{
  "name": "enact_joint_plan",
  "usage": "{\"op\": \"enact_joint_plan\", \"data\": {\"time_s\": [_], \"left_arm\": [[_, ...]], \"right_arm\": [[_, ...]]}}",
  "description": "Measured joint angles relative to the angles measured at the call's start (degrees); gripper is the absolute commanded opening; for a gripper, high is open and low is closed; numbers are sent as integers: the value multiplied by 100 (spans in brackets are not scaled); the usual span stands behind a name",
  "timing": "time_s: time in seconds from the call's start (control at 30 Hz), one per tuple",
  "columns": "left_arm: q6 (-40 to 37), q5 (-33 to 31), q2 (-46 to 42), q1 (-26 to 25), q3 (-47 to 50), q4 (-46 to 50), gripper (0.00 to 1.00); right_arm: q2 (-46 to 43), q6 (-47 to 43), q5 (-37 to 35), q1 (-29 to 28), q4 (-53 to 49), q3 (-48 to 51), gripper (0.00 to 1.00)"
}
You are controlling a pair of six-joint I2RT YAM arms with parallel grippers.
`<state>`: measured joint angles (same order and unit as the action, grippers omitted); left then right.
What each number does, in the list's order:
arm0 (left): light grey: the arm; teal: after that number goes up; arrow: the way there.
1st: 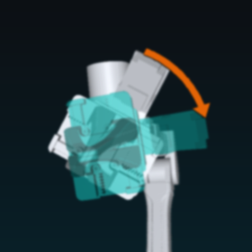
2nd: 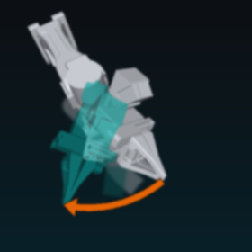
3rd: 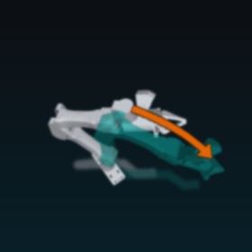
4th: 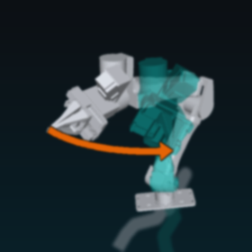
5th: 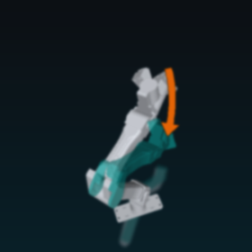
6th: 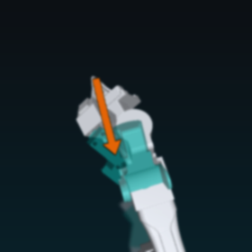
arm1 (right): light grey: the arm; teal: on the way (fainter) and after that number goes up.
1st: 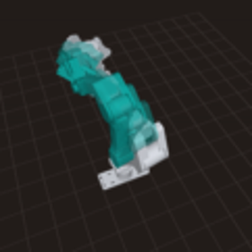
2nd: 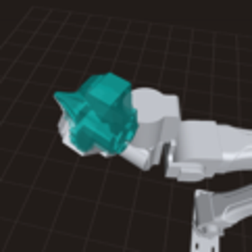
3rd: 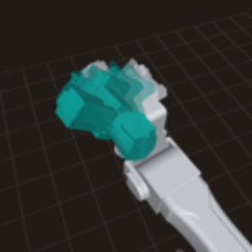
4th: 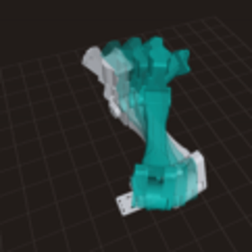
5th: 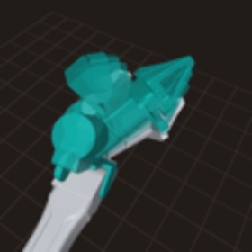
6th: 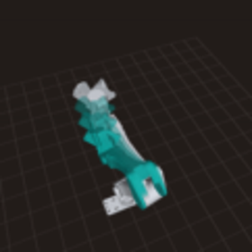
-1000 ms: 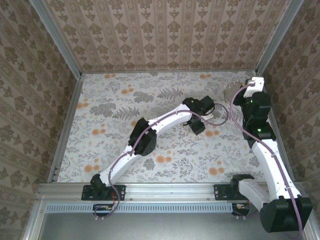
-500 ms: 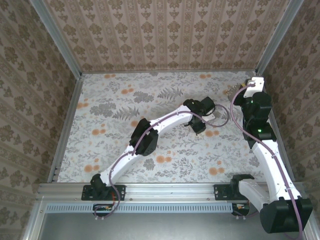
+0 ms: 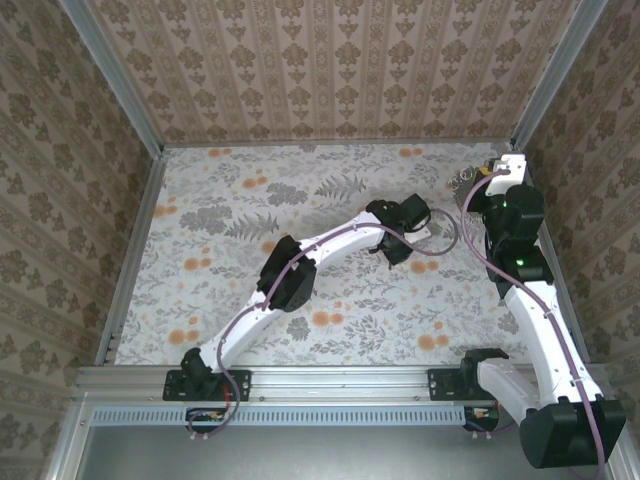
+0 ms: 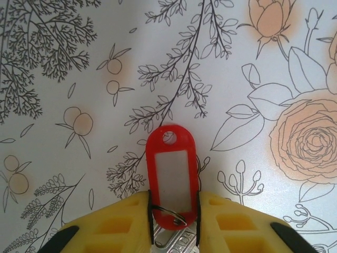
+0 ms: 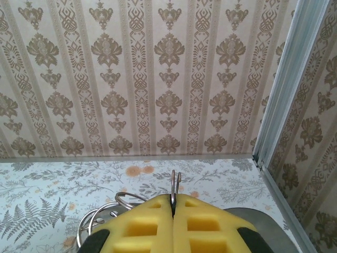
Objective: Put the keys on the keyring
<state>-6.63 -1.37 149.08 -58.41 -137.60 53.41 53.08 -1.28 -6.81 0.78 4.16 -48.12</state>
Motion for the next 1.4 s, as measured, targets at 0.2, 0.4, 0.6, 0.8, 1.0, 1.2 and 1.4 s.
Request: {"op": "enact_joint_plan", "data": {"time_s": [0.2,0.4,0.6,0.8,1.0,1.2,1.4], "left_arm": [[0,-37,-160,20,188,-63,6],[-50,55,-713,151,1097,-107,5],[-98,579,-1799,507,2732,-275,3],[-378,1209,-2940,905,4264,-621,5],[-990,1425,-3373,1095,5154,-885,8],[-1497,1495,-3628,1532,5917,-1209,21],[-1639,1582,-3663,1650,5952,-1419,28]], "right_arm": [[-2,-2,4,0,0,0,0],[-50,0,168,-2,-9,0,0],[-208,22,391,-4,-111,24,0],[-284,50,625,-219,-291,227,0],[-284,-140,1054,-660,-584,599,0],[-302,-588,1357,-1134,-1003,850,0],[-354,-892,1486,-1161,-1202,887,0]]}}
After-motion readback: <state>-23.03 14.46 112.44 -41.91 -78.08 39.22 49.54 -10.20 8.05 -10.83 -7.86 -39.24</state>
